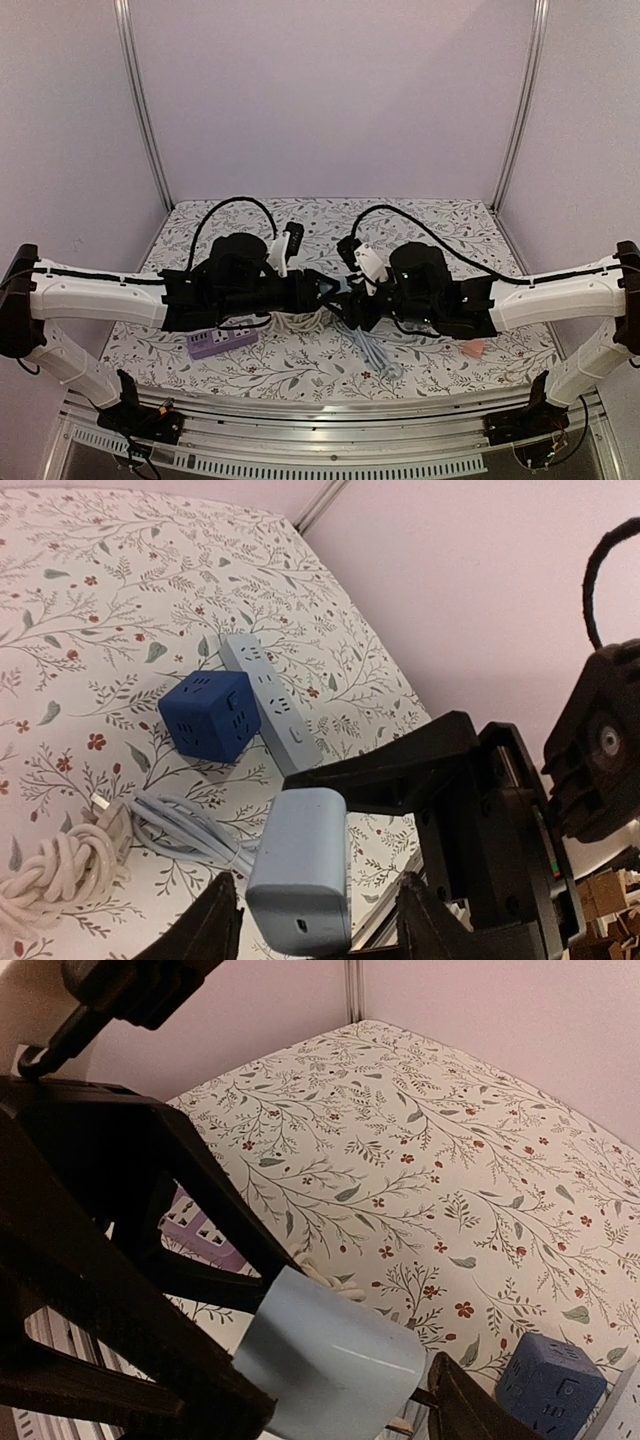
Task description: Insert the plug
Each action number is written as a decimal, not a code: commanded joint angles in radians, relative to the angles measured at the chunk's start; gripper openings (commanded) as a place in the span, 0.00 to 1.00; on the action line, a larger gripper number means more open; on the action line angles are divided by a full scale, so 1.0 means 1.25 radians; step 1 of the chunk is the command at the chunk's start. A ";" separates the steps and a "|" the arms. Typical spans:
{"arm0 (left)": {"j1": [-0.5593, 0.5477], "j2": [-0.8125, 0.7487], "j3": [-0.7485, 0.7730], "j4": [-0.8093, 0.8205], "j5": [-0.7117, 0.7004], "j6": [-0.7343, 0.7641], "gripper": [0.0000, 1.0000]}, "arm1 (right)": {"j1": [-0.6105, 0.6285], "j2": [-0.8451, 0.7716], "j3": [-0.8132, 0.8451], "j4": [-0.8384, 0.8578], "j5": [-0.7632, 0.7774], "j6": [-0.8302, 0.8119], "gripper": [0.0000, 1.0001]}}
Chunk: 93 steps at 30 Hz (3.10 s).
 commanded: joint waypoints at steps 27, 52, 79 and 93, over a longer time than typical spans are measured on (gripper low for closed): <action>-0.013 -0.057 -0.047 -0.020 -0.021 0.041 0.00 | 0.020 -0.032 -0.047 0.078 0.013 -0.032 0.87; 0.004 -0.221 -0.033 -0.321 -0.075 0.159 0.00 | 0.042 -0.019 -0.138 0.144 -0.091 -0.315 0.99; 0.006 -0.187 -0.086 -0.205 0.113 0.107 0.00 | 0.121 0.076 -0.095 0.354 0.037 -0.568 0.77; 0.006 -0.191 -0.093 -0.188 0.134 0.101 0.00 | 0.131 0.105 -0.076 0.335 0.071 -0.545 0.48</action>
